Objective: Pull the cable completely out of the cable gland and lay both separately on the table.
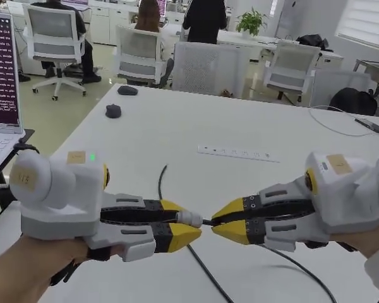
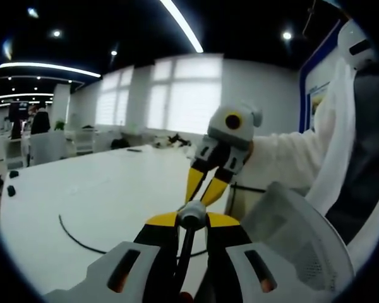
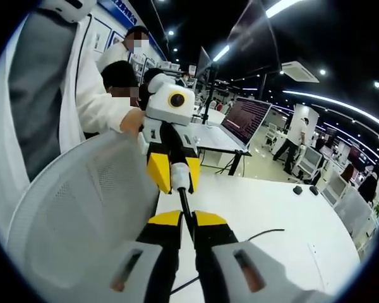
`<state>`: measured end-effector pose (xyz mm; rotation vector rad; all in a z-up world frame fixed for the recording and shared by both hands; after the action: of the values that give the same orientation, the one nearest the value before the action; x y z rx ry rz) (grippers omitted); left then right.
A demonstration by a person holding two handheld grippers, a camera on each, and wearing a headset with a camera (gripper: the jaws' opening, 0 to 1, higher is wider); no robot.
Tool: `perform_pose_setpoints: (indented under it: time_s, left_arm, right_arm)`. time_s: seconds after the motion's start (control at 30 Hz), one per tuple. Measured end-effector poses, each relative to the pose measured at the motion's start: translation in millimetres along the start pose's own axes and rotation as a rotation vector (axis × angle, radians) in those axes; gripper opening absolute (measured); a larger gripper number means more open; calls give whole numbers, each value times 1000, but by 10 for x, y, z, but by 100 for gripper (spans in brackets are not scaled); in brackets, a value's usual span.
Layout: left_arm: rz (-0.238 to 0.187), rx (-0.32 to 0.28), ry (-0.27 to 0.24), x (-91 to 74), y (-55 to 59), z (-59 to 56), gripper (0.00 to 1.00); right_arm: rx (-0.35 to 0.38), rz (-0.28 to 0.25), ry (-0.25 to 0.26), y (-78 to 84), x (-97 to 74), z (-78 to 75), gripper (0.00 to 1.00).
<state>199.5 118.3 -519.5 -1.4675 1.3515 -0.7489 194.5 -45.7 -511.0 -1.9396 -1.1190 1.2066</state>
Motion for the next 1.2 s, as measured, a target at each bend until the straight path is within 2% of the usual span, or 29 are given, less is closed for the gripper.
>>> perform_pose_setpoints:
  time_s: [0.2,0.33,0.6,0.67,0.9,1.1,1.13,1.2]
  left_arm:
    - [-28,-21,-20,-38,-33,31,16]
    - [-27,-23,-28,-43,-33,36,16]
    - [-32,-28,-27,-50,-43,43,16]
    - [-30,-31,-25,-48,-39,44,16]
    - [-25,-29,-27,-43,-33,47,16]
    - [-18,-2,-31,-33,-32,30,16]
    - [-15,3,-30,-27,-31,23,16]
    - [6,26,-41,-18,-15,26,16]
  right_arm:
    - [41,-1,45,129,-98,-48,5]
    - [77,12,68,242,-173,-42,5]
    - [140,66,109,480,-340,14,4]
    - [162,50,117,472,-360,38,4]
    - [158,52,121,455,-334,45,4]
    - [132,91,115,408,-289,37,5]
    - [130,88,119,388,-292,28,5]
    - [124,50,128,295,-293,1,8]
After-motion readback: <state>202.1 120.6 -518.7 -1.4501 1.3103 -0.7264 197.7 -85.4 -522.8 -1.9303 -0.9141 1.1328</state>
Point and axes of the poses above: the centre of the closed fingertips' face, and the gripper's own axes: x roughly forward along the fingers, z roughly to its left, y roughly out of its underside, the point moved 8 cm from there along -x, roughly backward along the fingers, and after that the axes turned 13 degrees about -x, right-handed, at the moved point
